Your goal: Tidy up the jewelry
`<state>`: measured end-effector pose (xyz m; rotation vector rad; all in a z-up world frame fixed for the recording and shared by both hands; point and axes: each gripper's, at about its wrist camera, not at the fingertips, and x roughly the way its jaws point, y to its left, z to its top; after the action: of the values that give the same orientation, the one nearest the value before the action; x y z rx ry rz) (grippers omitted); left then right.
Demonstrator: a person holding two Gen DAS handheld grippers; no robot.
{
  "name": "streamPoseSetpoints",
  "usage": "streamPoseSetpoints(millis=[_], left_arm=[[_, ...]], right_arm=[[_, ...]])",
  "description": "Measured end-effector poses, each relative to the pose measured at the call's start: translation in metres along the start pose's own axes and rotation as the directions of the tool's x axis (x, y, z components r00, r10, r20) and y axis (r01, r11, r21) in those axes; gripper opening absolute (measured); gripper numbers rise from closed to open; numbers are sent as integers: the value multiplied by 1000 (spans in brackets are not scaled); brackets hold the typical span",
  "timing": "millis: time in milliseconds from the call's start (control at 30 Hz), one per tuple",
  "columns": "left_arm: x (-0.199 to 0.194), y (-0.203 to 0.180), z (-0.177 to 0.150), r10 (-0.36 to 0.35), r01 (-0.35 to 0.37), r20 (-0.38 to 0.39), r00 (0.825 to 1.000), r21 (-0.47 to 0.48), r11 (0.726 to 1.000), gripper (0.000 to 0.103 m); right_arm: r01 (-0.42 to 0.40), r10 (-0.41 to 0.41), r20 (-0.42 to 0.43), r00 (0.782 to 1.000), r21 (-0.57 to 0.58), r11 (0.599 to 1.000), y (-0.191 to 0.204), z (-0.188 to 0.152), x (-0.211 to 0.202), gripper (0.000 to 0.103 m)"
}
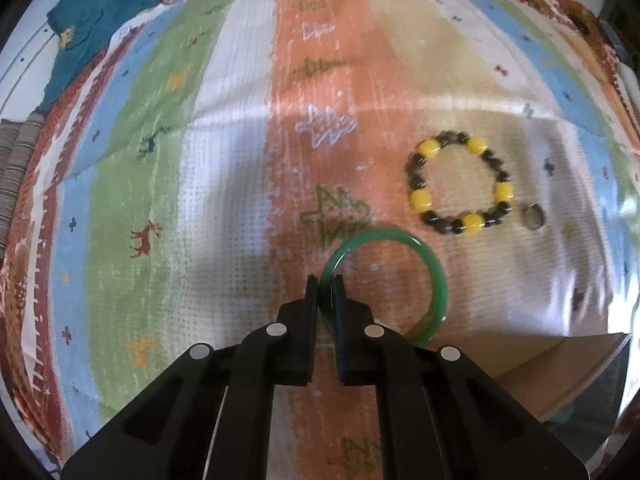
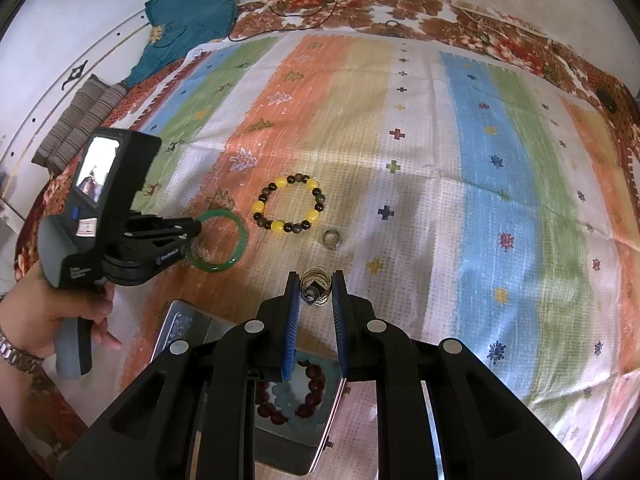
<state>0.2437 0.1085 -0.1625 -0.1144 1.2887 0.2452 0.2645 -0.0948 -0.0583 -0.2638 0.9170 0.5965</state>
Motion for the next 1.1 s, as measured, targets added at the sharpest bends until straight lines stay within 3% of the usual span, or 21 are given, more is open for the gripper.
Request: streamPoseSetpoints(millis=[267, 567, 900, 1100], left_arm=[[-58, -8, 0, -5, 1, 135, 991, 24, 1000, 7], [-135, -8, -7, -103, 97, 305, 947, 34, 995, 7], [-170, -28, -42, -164, 140, 365, 917, 91, 986, 7], [-181, -41, -61, -156, 116, 391, 907, 125, 985, 7]], right_arm=[[-10, 10, 22, 1000, 11, 1000, -1, -5, -11, 17], [-15, 13, 47, 999, 23, 1000, 1, -12, -22, 17], [-7, 5, 62, 998, 24, 1000, 7, -22, -31, 17], [-17, 15, 85, 996, 27, 999, 11, -31, -43, 17]])
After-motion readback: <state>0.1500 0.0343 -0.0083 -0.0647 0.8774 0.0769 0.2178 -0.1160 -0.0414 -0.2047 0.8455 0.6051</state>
